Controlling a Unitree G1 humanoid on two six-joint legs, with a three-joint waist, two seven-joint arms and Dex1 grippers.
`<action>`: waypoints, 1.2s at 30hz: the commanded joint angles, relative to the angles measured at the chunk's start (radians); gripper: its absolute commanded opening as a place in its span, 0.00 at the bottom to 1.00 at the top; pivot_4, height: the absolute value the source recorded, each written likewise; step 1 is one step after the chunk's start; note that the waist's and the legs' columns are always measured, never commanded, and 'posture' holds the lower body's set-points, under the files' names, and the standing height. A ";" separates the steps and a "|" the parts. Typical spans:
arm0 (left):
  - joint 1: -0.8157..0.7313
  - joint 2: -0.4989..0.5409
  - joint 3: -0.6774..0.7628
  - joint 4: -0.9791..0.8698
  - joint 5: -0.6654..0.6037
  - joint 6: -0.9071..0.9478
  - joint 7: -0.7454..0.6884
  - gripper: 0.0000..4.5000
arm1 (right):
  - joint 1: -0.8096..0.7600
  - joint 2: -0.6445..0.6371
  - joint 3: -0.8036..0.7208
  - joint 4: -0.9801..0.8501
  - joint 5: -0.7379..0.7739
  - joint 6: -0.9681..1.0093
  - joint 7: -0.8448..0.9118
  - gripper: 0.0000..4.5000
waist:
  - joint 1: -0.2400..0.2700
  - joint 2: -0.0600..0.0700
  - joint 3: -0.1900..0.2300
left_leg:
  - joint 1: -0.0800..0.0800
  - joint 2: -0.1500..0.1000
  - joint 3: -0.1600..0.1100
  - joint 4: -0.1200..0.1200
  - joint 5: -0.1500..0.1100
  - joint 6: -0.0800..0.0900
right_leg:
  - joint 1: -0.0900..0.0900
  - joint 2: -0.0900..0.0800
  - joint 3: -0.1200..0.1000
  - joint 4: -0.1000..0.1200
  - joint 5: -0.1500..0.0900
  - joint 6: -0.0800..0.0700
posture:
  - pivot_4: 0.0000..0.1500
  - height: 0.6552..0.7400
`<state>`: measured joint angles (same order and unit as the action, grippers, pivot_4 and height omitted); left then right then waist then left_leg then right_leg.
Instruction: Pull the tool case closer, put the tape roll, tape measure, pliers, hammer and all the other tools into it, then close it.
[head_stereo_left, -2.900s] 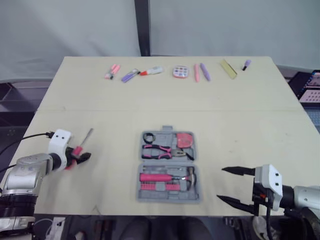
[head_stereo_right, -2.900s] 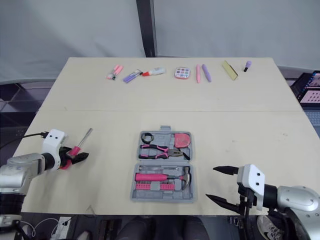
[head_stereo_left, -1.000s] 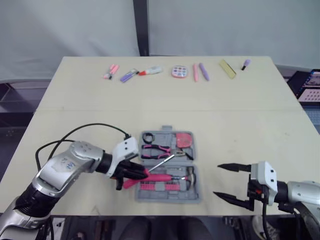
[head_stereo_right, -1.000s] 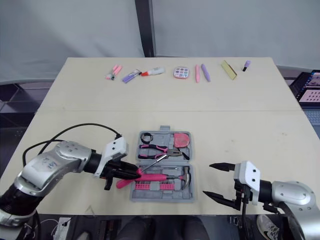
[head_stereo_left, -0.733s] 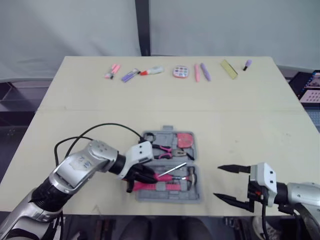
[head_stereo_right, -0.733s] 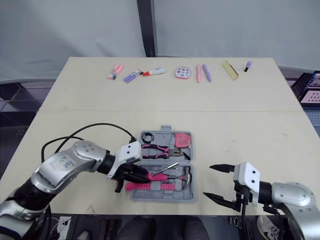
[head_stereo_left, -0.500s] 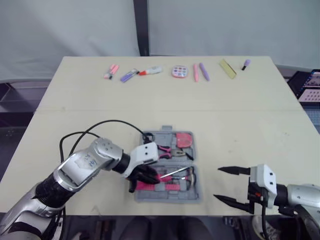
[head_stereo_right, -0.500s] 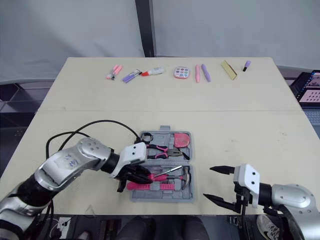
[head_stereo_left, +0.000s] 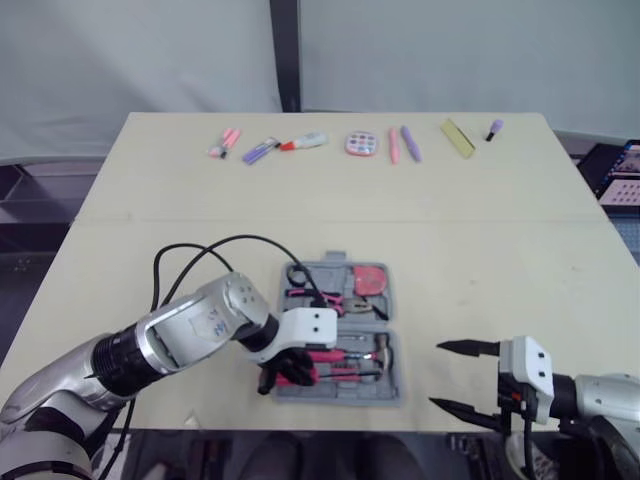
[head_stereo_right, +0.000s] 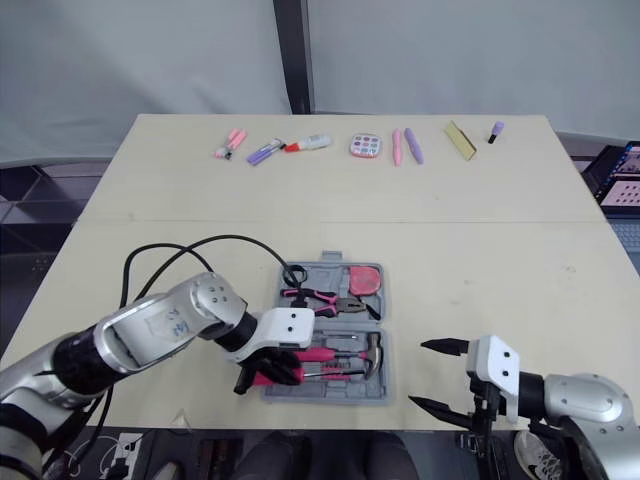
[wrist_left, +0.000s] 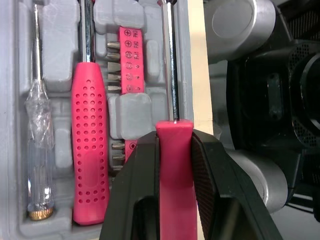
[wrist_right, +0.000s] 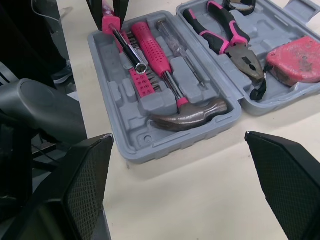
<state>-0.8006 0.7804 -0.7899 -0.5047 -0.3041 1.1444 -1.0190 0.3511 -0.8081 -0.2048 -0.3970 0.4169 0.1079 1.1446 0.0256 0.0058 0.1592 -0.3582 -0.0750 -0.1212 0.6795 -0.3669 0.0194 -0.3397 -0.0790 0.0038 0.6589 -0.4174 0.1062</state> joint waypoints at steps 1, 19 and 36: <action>-0.038 -0.030 -0.034 -0.055 -0.002 0.068 0.011 0.12 | 0.006 -0.014 0.007 -0.040 0.001 -0.020 0.017 1.00 | 0.001 0.000 0.000 | 0.000 0.000 0.000 0.000 0.000 0.000 | 0.000 0.000 0.000 0.000 0.000 0.000 | 1.00 1.00; -0.193 -0.099 -0.265 -0.017 0.067 0.136 0.098 0.12 | 0.052 -0.053 -0.027 -0.078 -0.003 -0.033 0.029 1.00 | 0.002 -0.001 0.000 | -0.001 0.000 0.000 0.002 -0.001 0.001 | 0.000 0.001 0.001 0.001 0.000 0.000 | 1.00 1.00; -0.228 -0.211 -0.304 0.096 0.092 0.107 0.109 0.12 | 0.087 -0.049 -0.039 -0.113 0.003 -0.015 -0.006 1.00 | 0.002 -0.001 0.000 | -0.001 -0.001 0.000 0.003 -0.001 0.001 | 0.000 0.001 0.001 0.001 0.000 0.000 | 1.00 1.00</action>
<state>-1.0154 0.5748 -1.0905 -0.4060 -0.2239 1.2579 -0.9096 0.4308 -0.8556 -0.2126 -0.4719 0.4006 0.0937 1.1427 0.0273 0.0051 0.1596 -0.3595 -0.0756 -0.1213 0.6823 -0.3676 0.0206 -0.3398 -0.0776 0.0049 0.6604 -0.4174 0.1062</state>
